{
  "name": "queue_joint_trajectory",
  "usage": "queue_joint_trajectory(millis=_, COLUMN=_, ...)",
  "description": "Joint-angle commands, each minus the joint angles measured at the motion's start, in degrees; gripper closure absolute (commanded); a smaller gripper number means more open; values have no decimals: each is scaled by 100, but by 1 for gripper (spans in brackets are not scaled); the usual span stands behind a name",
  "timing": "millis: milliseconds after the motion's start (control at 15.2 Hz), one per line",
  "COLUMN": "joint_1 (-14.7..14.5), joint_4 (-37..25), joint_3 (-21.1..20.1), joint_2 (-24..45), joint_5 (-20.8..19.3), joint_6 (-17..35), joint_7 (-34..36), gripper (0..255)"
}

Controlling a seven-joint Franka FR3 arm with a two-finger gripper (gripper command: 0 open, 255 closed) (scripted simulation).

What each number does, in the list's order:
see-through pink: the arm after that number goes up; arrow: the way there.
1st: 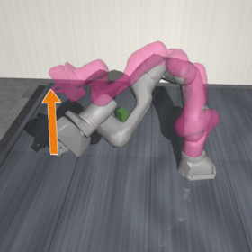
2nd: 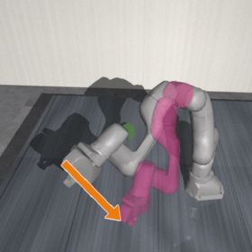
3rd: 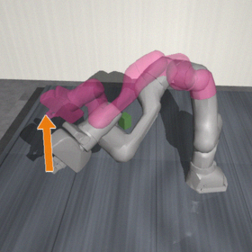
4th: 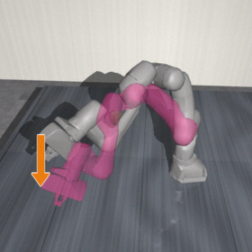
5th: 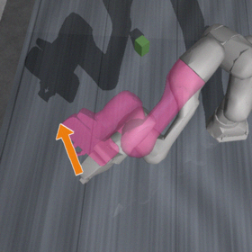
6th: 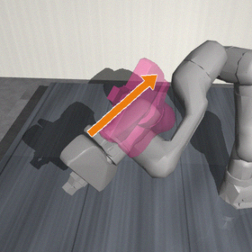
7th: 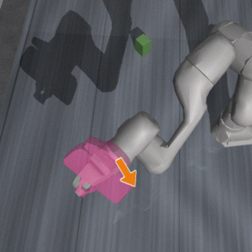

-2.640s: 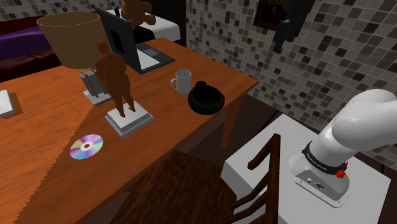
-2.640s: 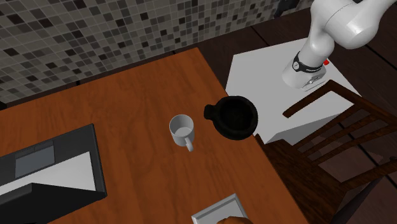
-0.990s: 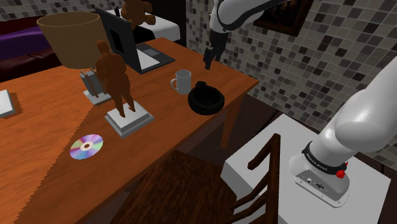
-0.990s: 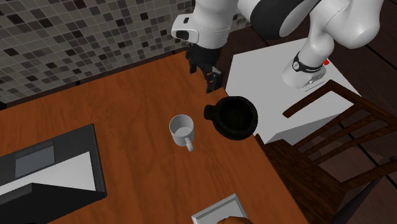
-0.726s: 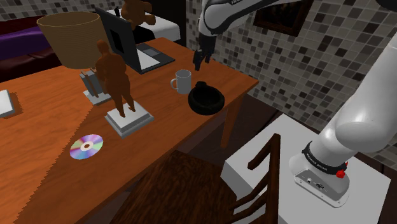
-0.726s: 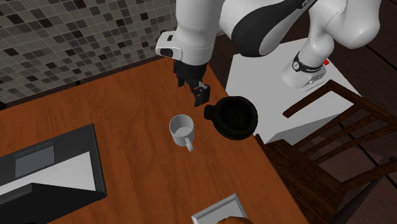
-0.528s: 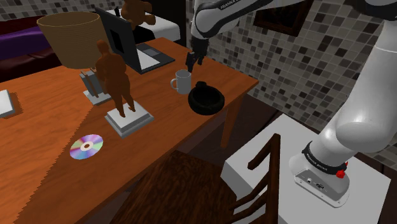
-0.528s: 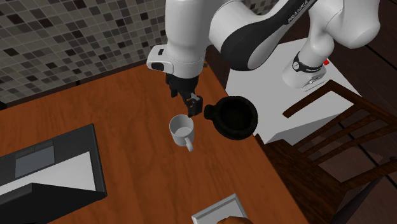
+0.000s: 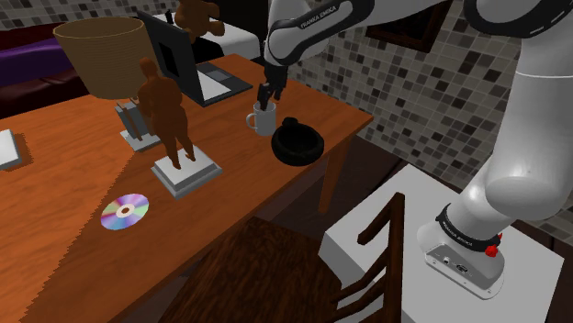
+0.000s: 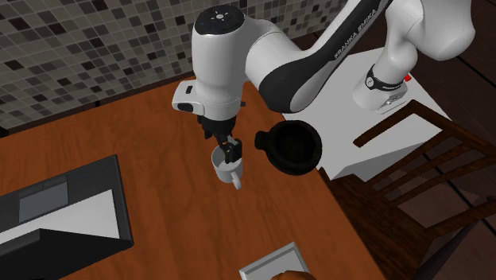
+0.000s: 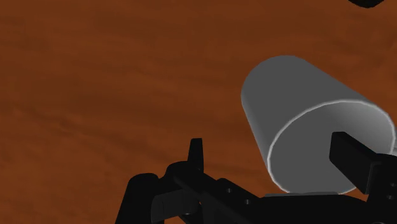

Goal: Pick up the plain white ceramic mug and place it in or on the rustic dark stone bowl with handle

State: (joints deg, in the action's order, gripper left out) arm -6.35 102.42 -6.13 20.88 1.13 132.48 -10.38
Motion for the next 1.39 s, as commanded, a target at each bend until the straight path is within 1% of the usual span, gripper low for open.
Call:
queue_joint_trajectory(millis=0, joint_1=-14, joint_4=18, joint_3=1, joint_2=107, joint_5=-12, joint_6=127, joint_7=12, gripper=0)
queue_joint_trajectory(millis=66, joint_1=-22, joint_4=24, joint_3=4, joint_2=187, joint_5=-20, joint_6=213, joint_7=18, gripper=0)
queue_joint_trajectory(millis=594, joint_1=-22, joint_4=24, joint_3=4, joint_2=187, joint_5=-20, joint_6=213, joint_7=18, gripper=0)
queue_joint_trajectory(millis=660, joint_1=-22, joint_4=24, joint_3=4, joint_2=187, joint_5=-20, joint_6=213, joint_7=18, gripper=255)
queue_joint_trajectory(millis=1254, joint_1=-22, joint_4=24, joint_3=4, joint_2=187, joint_5=-20, joint_6=213, joint_7=18, gripper=255)
queue_joint_trajectory(millis=1320, joint_1=-20, joint_4=-1, joint_3=2, joint_2=149, joint_5=-17, joint_6=150, joint_7=18, gripper=255)
